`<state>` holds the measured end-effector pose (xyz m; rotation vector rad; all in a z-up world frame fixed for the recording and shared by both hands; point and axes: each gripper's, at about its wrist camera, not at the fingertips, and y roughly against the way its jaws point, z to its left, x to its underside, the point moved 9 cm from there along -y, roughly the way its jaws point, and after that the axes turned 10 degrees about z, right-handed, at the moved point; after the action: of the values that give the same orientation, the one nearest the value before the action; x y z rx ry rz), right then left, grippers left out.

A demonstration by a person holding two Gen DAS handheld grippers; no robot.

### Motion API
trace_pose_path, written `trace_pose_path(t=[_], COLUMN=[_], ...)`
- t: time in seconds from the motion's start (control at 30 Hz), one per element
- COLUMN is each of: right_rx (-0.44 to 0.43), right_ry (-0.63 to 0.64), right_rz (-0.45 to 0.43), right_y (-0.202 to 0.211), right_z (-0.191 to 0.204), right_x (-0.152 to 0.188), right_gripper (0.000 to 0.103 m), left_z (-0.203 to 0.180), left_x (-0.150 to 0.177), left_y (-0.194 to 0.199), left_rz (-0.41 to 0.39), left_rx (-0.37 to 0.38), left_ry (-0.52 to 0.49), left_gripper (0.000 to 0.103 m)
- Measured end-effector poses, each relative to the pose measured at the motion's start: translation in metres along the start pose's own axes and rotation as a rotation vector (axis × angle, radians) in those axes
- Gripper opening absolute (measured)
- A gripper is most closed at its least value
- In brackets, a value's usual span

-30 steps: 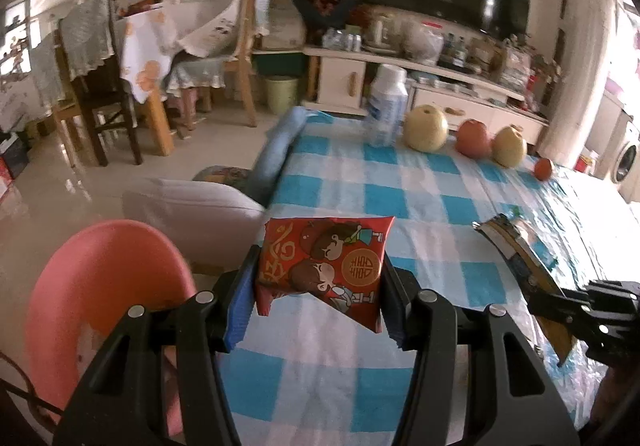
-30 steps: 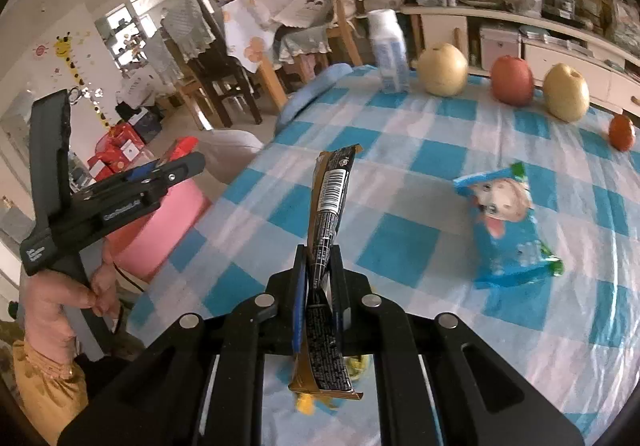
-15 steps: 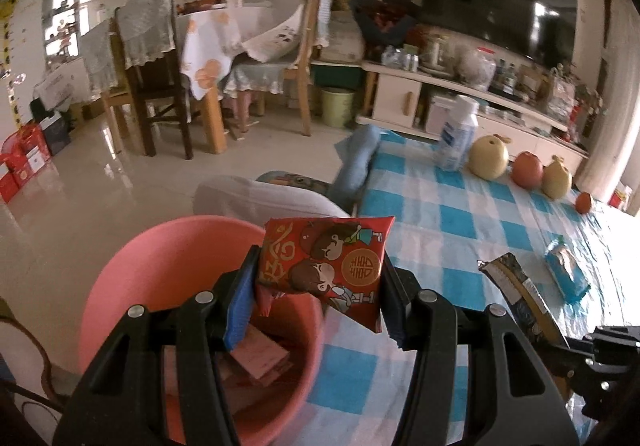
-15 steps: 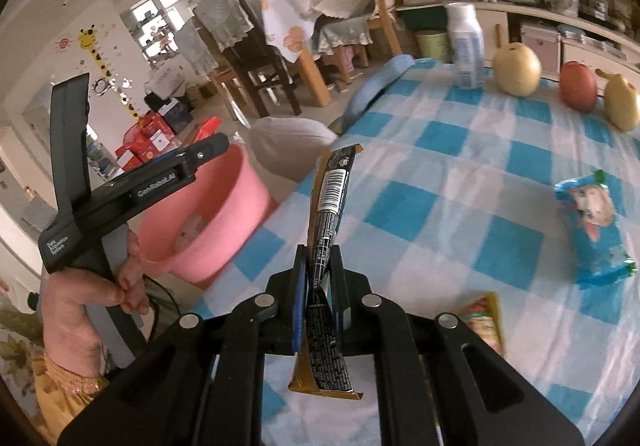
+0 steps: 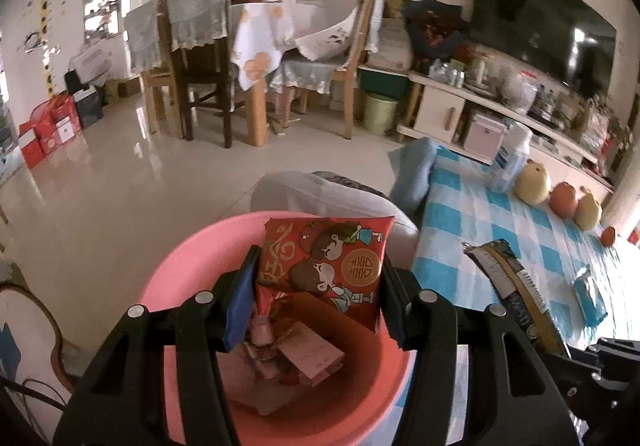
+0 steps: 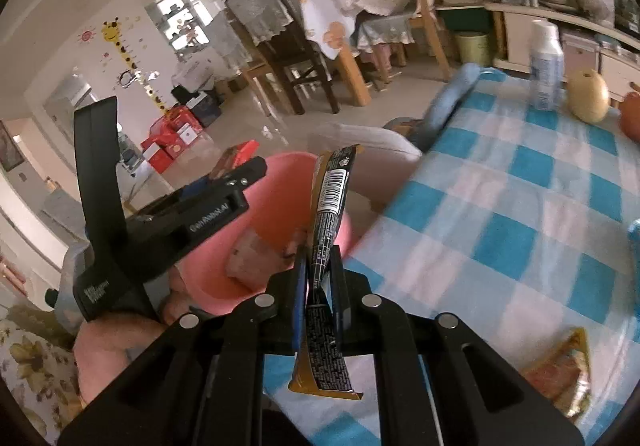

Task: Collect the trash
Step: 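Carry the red bag and stick wrapper over the pink bucket and open both tools, then move both tools back over the table toward the remaining wrappers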

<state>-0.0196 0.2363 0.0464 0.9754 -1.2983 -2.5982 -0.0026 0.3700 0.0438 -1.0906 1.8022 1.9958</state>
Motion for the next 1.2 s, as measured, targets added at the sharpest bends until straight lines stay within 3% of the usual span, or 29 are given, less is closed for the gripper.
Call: trace_pose_path(t=[0.13, 0.47, 0.53, 0.6, 0.67, 0.73, 0.87, 1.2], right_rx=[-0.02, -0.044, -0.042, -0.024, -0.022, -0.01, 0.062, 0.212], right_ry=[0.026, 0.05, 0.049, 0.012, -0.018, -0.029, -0.026, -0.01], right_rz=[0.025, 0.084, 0.105, 0.12, 0.108, 0.07, 0.007, -0.054], right_y=[-0.02, -0.068, -0.078, -0.088, -0.087, -0.077, -0.056, -0.022], right_z=[0.023, 0.053, 0.054, 0.047, 0.04, 0.035, 0.025, -0.001], right_x=[-0.009, -0.024, -0.024, -0.023, -0.022, -0.021, -0.02, -0.008], right_gripper=[0.012, 0.012, 0.015, 0.024, 0.053, 0.063, 0.08, 0.088], left_z=[0.023, 0.065, 0.069, 0.074, 0.078, 0.082, 0.083, 0.053], left_x=[-0.001, -0.002, -0.001, 0.0, 0.0, 0.0, -0.004, -0.013], left_y=[-0.001, -0.004, -0.006, -0.01, -0.011, -0.01, -0.002, 0.009], left_rz=[-0.004, 0.004, 0.011, 0.024, 0.028, 0.031, 0.008, -0.051], left_rx=[-0.047, -0.056, -0.069, -0.103, -0.122, -0.136, -0.136, -0.098], left_ry=[0.033, 0.148, 0.16, 0.163, 0.171, 0.185, 0.211, 0.163], left_gripper=[0.056, 0.056, 0.063, 0.07, 0.078, 0.091, 0.096, 0.099])
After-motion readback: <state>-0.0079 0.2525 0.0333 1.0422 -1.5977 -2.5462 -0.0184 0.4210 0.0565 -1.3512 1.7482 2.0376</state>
